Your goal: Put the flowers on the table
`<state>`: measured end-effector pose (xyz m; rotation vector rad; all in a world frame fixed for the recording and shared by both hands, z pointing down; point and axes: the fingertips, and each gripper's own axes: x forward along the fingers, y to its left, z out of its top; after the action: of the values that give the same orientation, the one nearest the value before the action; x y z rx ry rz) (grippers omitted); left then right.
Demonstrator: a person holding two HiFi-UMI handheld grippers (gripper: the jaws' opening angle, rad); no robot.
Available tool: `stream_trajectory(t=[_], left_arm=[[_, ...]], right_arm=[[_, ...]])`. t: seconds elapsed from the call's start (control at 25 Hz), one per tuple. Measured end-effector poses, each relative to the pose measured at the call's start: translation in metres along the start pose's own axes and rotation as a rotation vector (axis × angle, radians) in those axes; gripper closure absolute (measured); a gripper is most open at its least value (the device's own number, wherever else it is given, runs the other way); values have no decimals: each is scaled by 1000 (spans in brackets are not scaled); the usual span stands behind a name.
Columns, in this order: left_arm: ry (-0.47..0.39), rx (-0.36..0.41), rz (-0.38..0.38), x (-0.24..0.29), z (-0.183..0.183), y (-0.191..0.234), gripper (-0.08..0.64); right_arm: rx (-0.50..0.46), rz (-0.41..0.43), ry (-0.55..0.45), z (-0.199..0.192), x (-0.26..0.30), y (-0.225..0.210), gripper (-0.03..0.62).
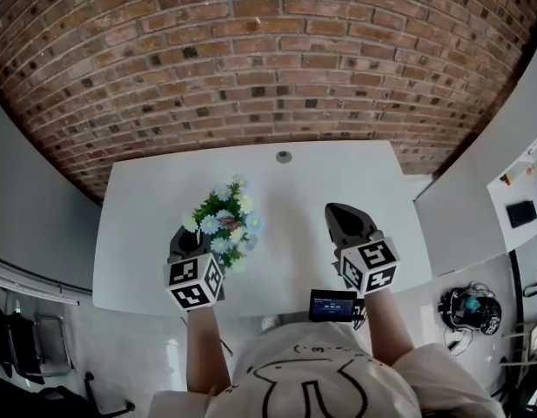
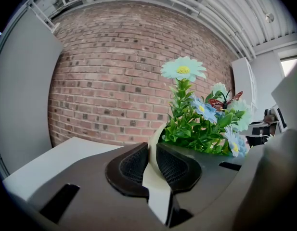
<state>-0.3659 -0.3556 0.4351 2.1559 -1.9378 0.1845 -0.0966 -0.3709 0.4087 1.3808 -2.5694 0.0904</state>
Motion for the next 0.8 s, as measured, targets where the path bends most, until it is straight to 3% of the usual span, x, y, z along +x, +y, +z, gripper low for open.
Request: stream_trajectory(t=[0.8], left_arm=[[148, -50, 60, 75, -45, -8, 499]], right_arm=[[27, 43, 162, -54, 60, -71, 578]])
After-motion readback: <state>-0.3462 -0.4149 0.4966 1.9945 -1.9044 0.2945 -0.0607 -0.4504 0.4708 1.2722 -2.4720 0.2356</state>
